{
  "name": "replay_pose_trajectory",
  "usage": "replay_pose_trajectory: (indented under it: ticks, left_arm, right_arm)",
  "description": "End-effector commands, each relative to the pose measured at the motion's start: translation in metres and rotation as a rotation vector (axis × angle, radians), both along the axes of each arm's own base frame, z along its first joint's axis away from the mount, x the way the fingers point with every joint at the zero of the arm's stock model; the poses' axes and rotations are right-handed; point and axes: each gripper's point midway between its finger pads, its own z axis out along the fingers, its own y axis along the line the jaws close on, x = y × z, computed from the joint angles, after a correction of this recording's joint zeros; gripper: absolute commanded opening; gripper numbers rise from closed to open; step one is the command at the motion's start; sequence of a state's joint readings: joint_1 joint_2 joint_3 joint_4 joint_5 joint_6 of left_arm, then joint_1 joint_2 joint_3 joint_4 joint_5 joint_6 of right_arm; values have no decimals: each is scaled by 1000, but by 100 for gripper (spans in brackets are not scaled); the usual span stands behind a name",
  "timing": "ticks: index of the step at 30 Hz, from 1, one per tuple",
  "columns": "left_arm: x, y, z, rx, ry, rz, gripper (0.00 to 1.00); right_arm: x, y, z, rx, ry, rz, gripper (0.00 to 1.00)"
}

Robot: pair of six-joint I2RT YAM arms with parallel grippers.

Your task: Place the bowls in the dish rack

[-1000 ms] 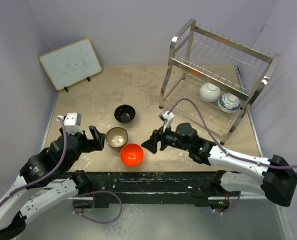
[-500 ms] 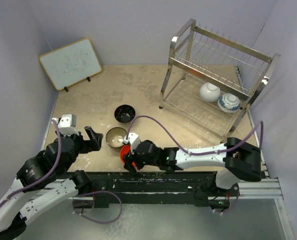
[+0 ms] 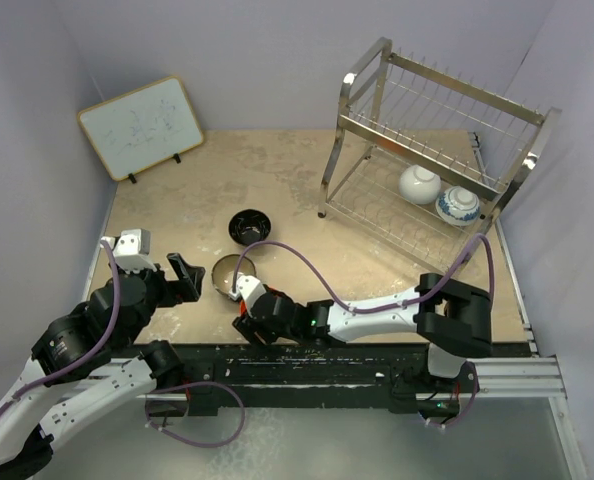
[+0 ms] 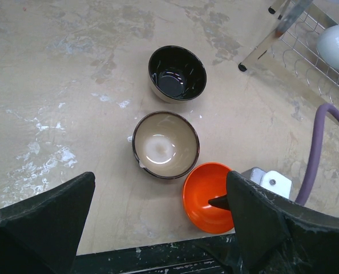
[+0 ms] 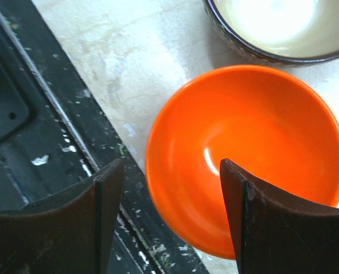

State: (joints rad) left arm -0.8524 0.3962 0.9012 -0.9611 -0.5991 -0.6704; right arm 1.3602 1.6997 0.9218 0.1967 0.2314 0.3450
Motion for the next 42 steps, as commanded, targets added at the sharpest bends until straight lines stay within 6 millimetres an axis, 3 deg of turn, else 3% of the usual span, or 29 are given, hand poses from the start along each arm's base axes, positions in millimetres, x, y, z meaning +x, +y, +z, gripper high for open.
replay_pose_trajectory:
  ticks: [1, 5, 8, 13, 16, 21, 25, 27, 32, 34, 42]
  left_arm:
    - [2, 0, 6, -16, -14, 13, 99]
    - [2, 0, 5, -17, -15, 12, 99]
    - [2, 0, 6, -23, -18, 12, 99]
    - [1, 1, 6, -24, -19, 12, 99]
    - [2, 0, 7, -23, -19, 10, 99]
    - [2, 0, 6, -20, -18, 9, 99]
    - [2, 0, 7, -23, -19, 9, 99]
    - [1, 0, 6, -23, -20, 8, 99]
    - [2, -1, 6, -19, -17, 6, 99]
    - [3, -2, 5, -15, -13, 7, 99]
    - [2, -1, 6, -19, -16, 6, 99]
  right_arm:
    - [17, 3, 9, -11, -75, -45, 67]
    - [19, 3, 5, -22, -83, -53, 54]
    - [18, 4, 12, 2, -81, -60, 34]
    - [12, 5, 41, 91, -49, -62, 19]
    - [-2, 4, 61, 172, 14, -39, 14]
    - [0, -2, 102, 297, 26, -49, 13]
    - [12, -9, 110, 363, 81, -55, 13]
    - [18, -13, 107, 353, 70, -69, 17]
    - [26, -13, 98, 257, -10, -44, 53]
    - [22, -10, 90, 210, -19, -16, 61]
    - [-5, 3, 60, 59, -38, 39, 67]
